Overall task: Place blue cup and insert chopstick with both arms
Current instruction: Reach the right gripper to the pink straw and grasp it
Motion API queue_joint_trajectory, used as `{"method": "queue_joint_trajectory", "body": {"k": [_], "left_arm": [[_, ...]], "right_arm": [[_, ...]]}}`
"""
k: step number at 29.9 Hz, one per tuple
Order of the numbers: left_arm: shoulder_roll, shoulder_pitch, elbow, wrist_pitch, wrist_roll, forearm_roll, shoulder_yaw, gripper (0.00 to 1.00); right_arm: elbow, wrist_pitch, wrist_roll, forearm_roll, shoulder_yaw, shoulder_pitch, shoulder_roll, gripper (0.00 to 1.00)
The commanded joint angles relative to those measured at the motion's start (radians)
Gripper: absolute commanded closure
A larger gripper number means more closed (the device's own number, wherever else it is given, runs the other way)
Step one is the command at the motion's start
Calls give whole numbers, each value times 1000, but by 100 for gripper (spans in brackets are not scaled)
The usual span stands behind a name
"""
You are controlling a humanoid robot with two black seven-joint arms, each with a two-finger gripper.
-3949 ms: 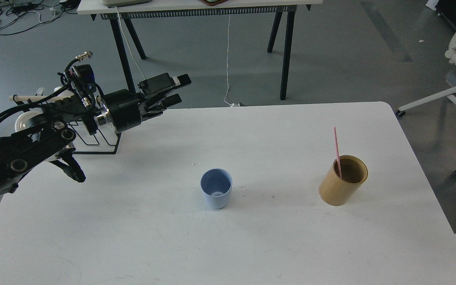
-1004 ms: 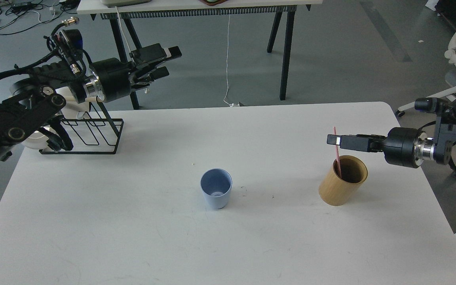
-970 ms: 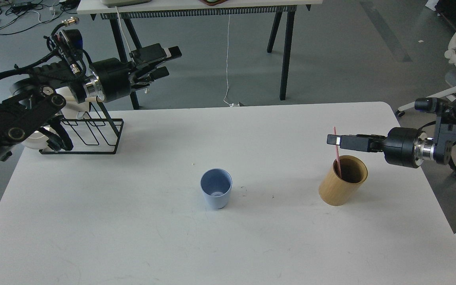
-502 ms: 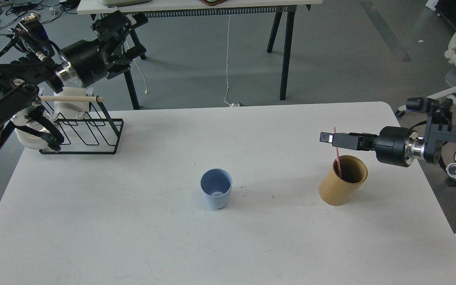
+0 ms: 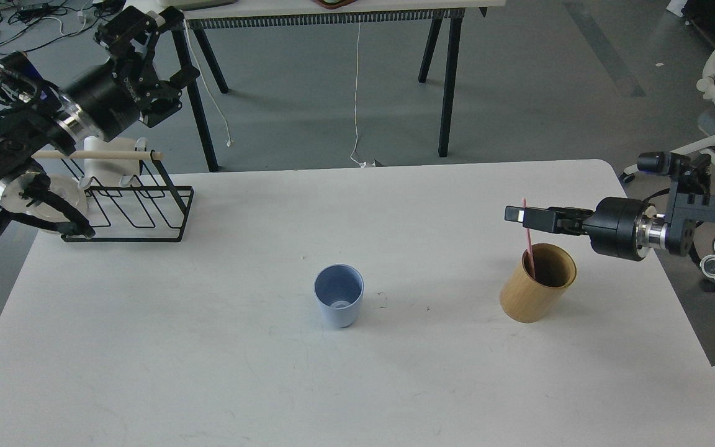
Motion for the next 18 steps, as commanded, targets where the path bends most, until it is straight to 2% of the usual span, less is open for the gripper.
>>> {"method": "queue_joint_trajectory", "body": {"k": [1, 6, 9, 14, 18], "left_arm": [[0, -21, 7, 0, 0, 82, -3, 0], [-2, -37, 11, 0, 0, 141, -3, 0], [-3, -40, 14, 0, 0, 161, 0, 0], [-10, -32, 13, 0, 0, 198, 0, 0], [-46, -20, 51, 0, 0, 201, 2, 0]], "right_arm": [[3, 0, -1, 0, 0, -1, 0, 57], [8, 2, -4, 0, 0, -1, -2, 64], [8, 2, -6, 0, 0, -2, -2, 75], [10, 0, -4, 1, 0, -2, 3, 85], [11, 0, -4, 1, 0, -1, 0, 87]]}}
